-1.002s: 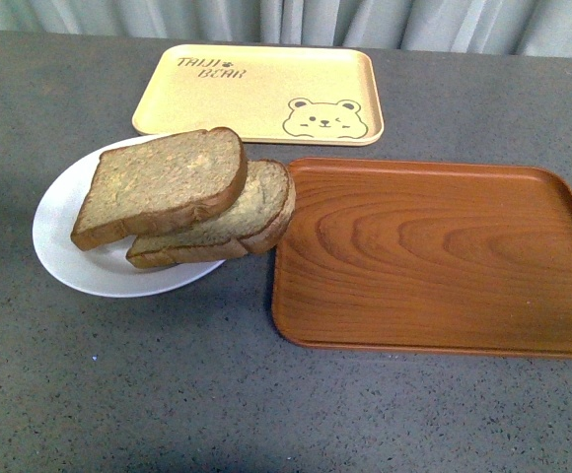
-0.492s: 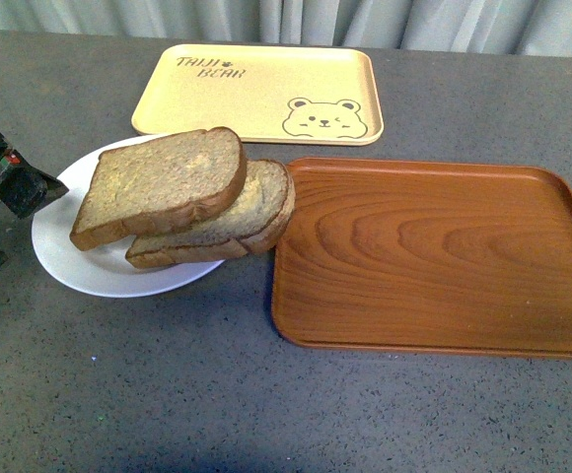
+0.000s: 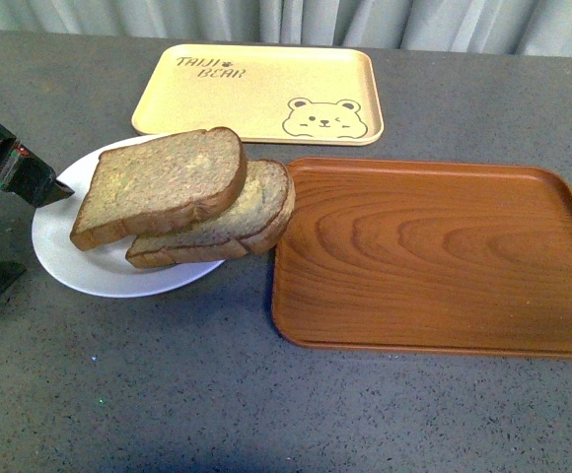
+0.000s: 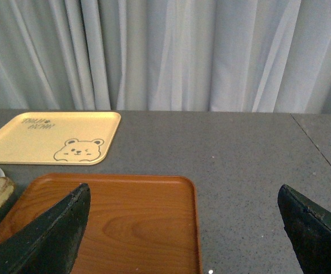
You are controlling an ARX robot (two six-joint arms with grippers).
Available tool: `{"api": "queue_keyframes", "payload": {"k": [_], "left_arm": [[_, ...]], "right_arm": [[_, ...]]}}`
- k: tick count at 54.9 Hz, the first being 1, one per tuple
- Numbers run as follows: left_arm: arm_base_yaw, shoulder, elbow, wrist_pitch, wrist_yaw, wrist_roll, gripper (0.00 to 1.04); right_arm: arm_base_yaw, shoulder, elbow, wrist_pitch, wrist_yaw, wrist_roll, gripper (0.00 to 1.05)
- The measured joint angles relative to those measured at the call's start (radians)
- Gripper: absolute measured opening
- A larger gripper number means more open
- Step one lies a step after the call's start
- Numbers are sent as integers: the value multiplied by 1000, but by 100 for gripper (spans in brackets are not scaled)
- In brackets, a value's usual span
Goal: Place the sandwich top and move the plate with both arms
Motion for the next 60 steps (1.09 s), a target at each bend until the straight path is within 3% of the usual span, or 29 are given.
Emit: {"api": "queue_keyframes", "payload": {"k": [29, 45, 50, 60], "left_arm": [[-8, 45, 41, -3, 1, -86, 94], [-8, 84, 42, 21, -3, -130, 57], [-9, 91, 44, 29, -1, -140, 51], [-30, 121, 48, 49, 40, -169, 19]], "right_arm": [[0, 0, 0, 0, 0, 0, 96], [0, 0, 0, 0, 0, 0, 96], [0, 0, 0, 0, 0, 0, 96], [0, 0, 0, 0, 0, 0, 96]]}}
